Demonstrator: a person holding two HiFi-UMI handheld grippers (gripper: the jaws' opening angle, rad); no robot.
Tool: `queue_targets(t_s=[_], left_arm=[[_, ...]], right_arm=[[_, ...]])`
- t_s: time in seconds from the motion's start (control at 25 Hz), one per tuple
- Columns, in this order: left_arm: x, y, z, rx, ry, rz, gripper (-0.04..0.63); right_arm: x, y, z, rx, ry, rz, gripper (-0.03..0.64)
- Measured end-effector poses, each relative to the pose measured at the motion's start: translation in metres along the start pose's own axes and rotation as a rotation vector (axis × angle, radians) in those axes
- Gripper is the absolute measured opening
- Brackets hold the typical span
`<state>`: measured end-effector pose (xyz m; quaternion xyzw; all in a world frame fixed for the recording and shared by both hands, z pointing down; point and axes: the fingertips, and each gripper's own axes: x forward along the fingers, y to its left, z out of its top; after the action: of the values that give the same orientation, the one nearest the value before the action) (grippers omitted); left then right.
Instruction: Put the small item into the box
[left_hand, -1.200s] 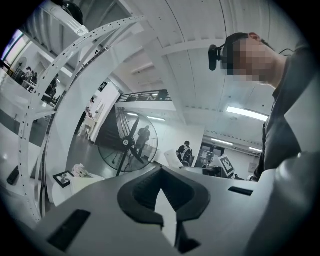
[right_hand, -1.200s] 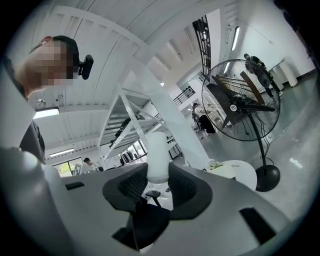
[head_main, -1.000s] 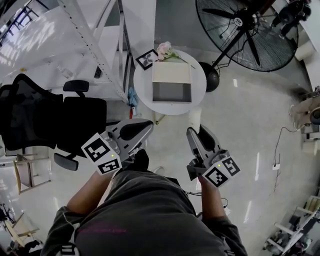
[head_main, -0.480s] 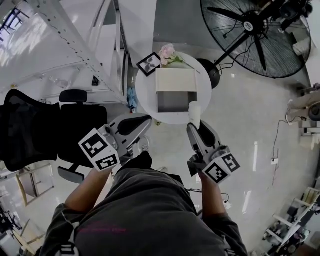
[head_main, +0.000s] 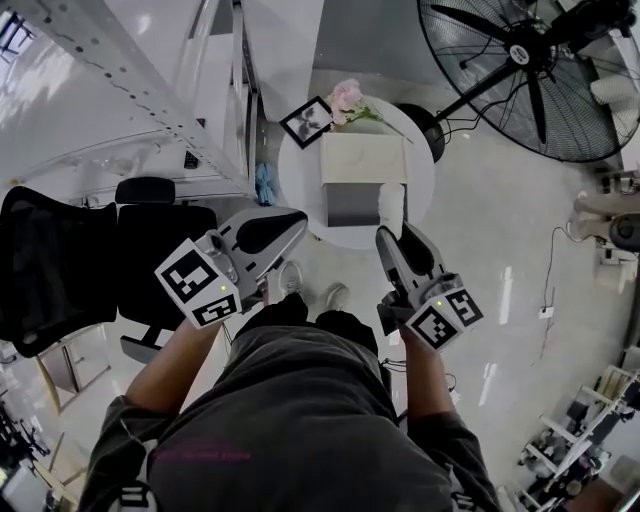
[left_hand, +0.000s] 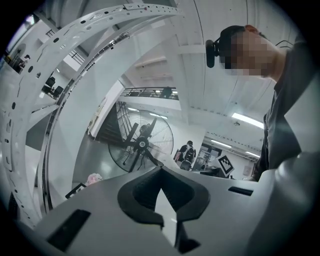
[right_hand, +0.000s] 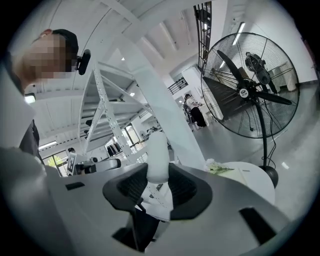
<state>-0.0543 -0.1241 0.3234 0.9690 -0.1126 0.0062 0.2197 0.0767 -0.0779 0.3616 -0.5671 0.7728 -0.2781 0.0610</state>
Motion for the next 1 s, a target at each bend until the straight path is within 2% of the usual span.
queue_targets(t_s=[0.2,0.44,1.0], left_arm=[[0.001,0.016,-0.004,-0.014,0.010,0.028,0.014],[0.008,0.035,-0.020,-0.041,0.030,0.091,0.014],[0.050,0.057,-0.055,-0.133,0.015,0.287,0.014]], right_arm=[[0.022,-0.013,-0.004,-0.018,0.032,0.006,0.135],[0.046,-0.054,-0.024,-0.008,0.102,0.019,0.135],[0.092,-0.154,-0.111,-0.091,0.406,0.131,0.135]])
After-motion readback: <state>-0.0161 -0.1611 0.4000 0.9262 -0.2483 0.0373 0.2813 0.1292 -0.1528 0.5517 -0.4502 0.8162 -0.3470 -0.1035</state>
